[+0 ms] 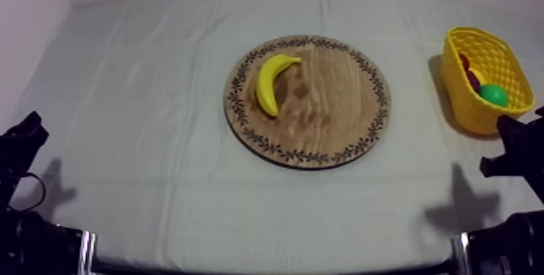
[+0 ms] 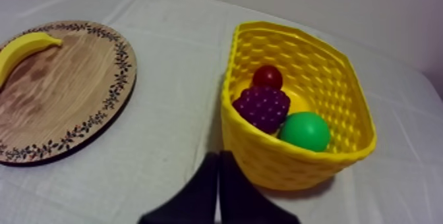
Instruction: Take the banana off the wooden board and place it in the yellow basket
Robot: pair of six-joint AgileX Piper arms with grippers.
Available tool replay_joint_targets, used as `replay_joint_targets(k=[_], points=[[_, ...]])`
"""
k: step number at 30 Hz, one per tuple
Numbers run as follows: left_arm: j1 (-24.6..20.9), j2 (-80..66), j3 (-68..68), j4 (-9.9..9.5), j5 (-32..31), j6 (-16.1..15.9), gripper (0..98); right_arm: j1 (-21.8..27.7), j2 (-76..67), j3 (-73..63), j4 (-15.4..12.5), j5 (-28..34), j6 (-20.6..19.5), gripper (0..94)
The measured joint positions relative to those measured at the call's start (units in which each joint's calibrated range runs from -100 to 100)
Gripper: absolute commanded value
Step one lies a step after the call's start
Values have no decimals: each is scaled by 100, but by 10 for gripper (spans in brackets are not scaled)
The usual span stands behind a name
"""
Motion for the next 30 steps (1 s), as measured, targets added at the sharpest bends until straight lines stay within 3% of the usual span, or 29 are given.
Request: replay_joint_targets(k=[18, 22, 30], points=[[0, 0, 0, 0, 0, 0, 1, -68, 0, 0, 0, 12, 3, 4], [0, 0, 0, 0, 0, 0, 1, -369, 6, 0, 0, 12, 11, 4], [0, 0, 0, 0, 0, 0, 1, -1429, 6, 0, 0, 3, -184, 3]])
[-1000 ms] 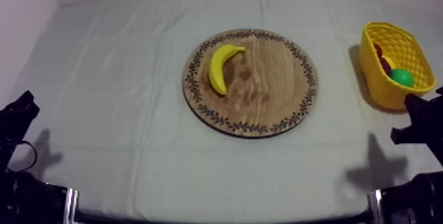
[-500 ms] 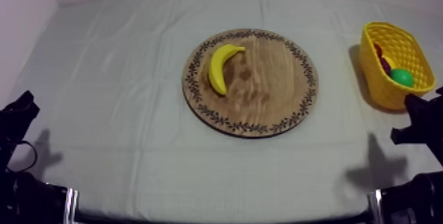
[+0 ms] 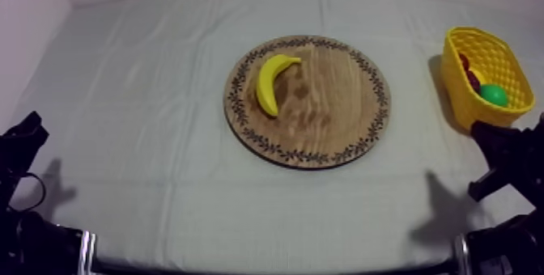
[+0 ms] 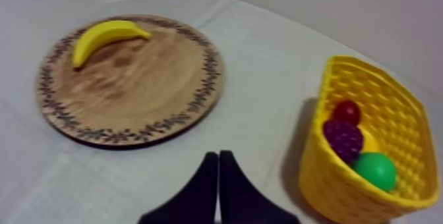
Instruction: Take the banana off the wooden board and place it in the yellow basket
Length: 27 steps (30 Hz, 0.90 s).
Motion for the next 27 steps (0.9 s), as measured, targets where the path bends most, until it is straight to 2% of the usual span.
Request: replay_joint_targets(k=[4, 10, 13, 18, 22, 27], points=[[0, 0, 0, 0, 0, 0, 1, -355, 0, 0, 0, 0, -153, 3], [0, 0, 0, 0, 0, 0, 1, -584, 0, -10, 20, 32, -140, 5], [0, 0, 0, 0, 0, 0, 1, -777, 182, -132, 253, 110, -228, 6], [0, 0, 0, 0, 0, 0, 1, -1190, 913, -585, 763, 353, -632, 6], [0, 0, 0, 0, 0, 0, 1, -1434, 1775, -1252, 1036, 654, -947, 6], [0, 0, 0, 0, 0, 0, 1, -1569, 3065, -2603, 889, 1398, -1193, 6]])
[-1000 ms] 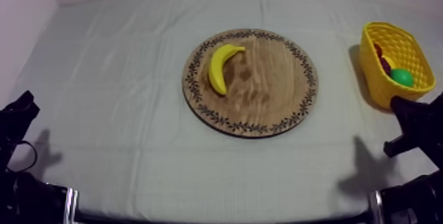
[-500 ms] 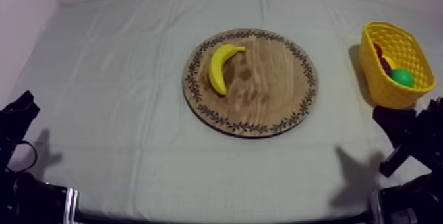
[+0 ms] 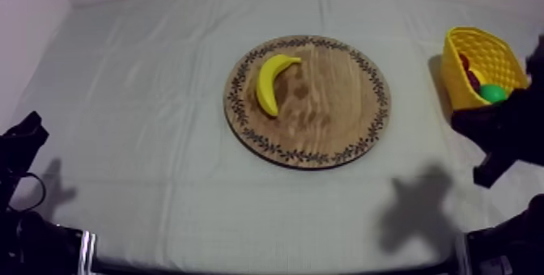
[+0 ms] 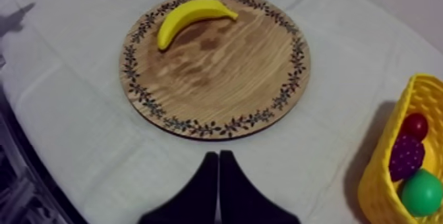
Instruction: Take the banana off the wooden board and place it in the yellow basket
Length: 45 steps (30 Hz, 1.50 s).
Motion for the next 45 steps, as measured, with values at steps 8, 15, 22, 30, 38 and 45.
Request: replay_joint_targets(k=[8, 15, 22, 30, 38, 45], points=[[0, 0, 0, 0, 0, 0, 1, 86, 2058, -2292, -265, 1236, 7, 6], [0, 0, 0, 0, 0, 0, 1, -128, 3701, -4074, -96, 1518, 69, 6], [0, 0, 0, 0, 0, 0, 1, -440, 5227, -5735, 22, 1914, 135, 6], [0, 0, 0, 0, 0, 0, 1, -528, 6670, -7468, -52, 2574, -139, 5], [0, 0, 0, 0, 0, 0, 1, -532, 7656, -8757, -221, 3309, -664, 5], [0, 0, 0, 0, 0, 0, 1, -307, 7923, -9283, -556, 3891, -1438, 5]])
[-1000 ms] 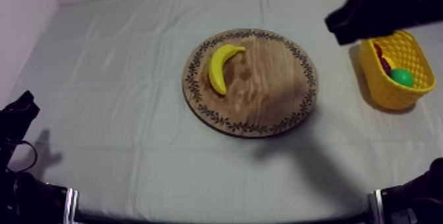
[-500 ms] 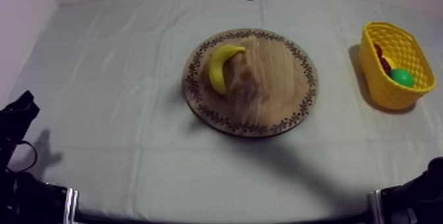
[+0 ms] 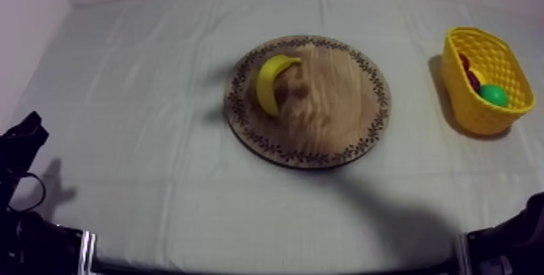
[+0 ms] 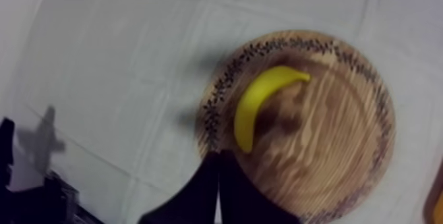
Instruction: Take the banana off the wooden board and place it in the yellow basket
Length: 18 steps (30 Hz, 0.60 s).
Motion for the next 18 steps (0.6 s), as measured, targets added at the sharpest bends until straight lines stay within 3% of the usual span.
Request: replay_joint_targets(k=[9, 11, 18], points=[[0, 0, 0, 0, 0, 0, 1, 340, 39, 107, -569, 372, -799, 42], [0, 0, 0, 0, 0, 0, 1, 411, 39, 112, -726, 382, -891, 105], [0, 0, 0, 0, 0, 0, 1, 473, 8, 51, -1089, 404, -1099, 478]])
